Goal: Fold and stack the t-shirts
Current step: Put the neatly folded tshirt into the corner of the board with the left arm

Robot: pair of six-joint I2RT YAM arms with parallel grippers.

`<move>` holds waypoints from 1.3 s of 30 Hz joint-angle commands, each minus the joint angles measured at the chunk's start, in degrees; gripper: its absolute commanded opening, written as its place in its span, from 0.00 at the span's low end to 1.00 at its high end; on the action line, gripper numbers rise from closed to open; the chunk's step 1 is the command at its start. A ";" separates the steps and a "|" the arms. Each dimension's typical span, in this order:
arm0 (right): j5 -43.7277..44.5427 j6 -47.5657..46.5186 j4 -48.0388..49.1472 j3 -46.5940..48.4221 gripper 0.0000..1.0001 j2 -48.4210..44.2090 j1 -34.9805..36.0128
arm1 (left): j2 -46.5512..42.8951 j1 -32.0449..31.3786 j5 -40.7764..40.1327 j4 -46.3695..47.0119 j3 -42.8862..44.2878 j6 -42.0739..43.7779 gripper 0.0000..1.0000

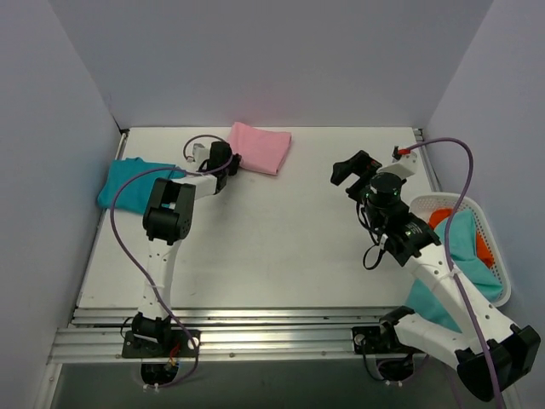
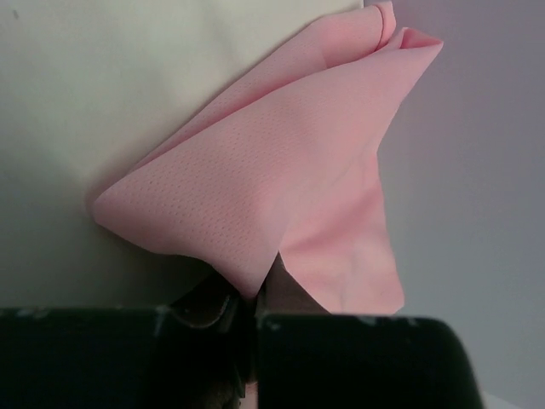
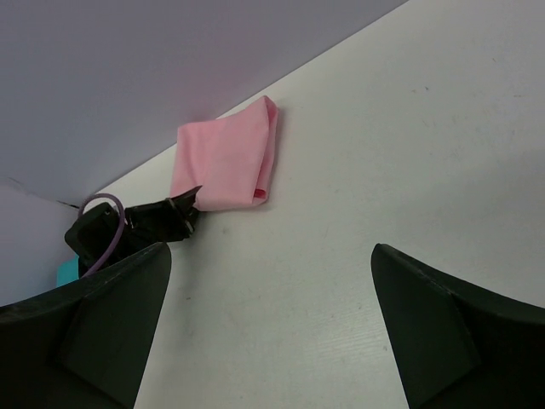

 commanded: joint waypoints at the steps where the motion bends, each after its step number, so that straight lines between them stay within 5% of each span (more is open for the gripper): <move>1: 0.60 -0.28 0.60 -0.15 1.00 -2.78 -0.26 | 0.73 2.28 3.91 -5.37 2.99 7.33 0.02; 3: 0.42 -0.10 0.60 -0.42 1.00 -3.31 -0.35 | 0.64 3.77 5.13 -6.78 6.32 11.01 0.02; 4: -0.19 0.24 0.60 -0.85 1.00 -3.57 -0.35 | 0.81 5.70 8.28 -13.66 13.91 19.38 0.02; 7: -0.55 0.51 1.12 -1.38 1.00 -4.01 -0.35 | -0.93 7.56 8.13 -19.26 15.74 25.16 0.02; 22: -5.38 1.65 4.29 -3.67 1.00 -3.66 -0.53 | -15.08 20.13 8.58 -29.55 13.28 44.42 0.02; 28: -7.05 2.18 5.52 -4.72 1.00 -3.22 -0.44 | -17.28 25.48 12.26 -33.15 14.69 47.41 0.02; 39: -9.86 2.71 7.71 -4.90 1.00 0.29 0.17 | -31.68 34.19 13.85 -29.21 -3.03 42.76 0.02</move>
